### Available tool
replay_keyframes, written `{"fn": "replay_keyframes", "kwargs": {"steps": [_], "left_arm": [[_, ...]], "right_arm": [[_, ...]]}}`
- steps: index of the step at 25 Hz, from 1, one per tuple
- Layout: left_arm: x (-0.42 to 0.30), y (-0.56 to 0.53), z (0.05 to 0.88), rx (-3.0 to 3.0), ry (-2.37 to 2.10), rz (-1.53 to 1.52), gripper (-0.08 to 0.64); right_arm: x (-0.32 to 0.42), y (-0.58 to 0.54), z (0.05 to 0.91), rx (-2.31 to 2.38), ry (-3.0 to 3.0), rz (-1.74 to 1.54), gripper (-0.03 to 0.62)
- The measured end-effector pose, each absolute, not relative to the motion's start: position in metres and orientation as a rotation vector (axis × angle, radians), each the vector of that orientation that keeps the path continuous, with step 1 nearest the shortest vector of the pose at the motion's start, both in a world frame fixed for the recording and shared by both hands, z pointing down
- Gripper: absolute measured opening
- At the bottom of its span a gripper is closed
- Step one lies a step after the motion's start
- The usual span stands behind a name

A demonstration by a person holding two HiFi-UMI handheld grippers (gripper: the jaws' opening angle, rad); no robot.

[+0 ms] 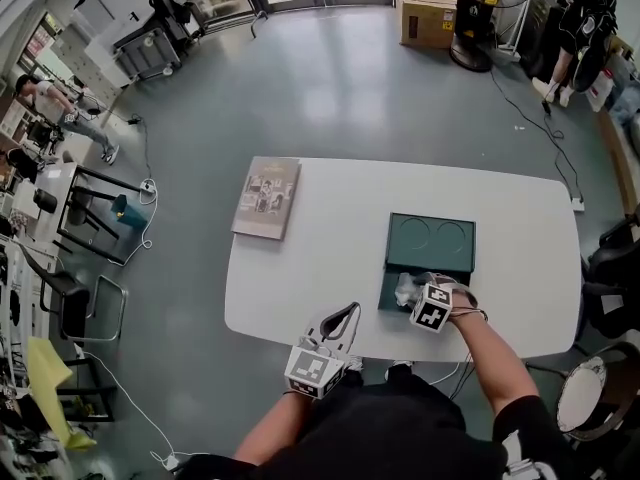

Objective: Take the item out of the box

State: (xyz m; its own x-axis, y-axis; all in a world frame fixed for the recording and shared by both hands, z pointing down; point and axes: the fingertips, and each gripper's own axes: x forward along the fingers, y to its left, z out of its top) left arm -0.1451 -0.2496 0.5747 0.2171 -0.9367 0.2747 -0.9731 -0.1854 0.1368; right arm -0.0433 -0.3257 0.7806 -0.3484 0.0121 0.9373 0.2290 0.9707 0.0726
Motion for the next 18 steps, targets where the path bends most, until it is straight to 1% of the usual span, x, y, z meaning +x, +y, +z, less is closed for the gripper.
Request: {"fn": "replay_keyframes", "kwargs": {"steps": [8,13,18], "left_arm": [[-0.145,-0.247,0.58,2.205,-1.792,0.173,0.008],[-0.143,-0.249,0.573,2.221,-1.799,0.166,0.008],[-0.146,-0.247,0.571,2.226,-1.802,0.169,0.008]], "right_arm": [[-0.048,-0.326,0.782,-0.194,-1.9,-0.254,0.171],[-0.047,-0.326,0.778,-0.171,-1.898,-0.286,0.102],[-0.048,-0.329,0.766,-0.105,-1.938,-0.299,0.071]]}}
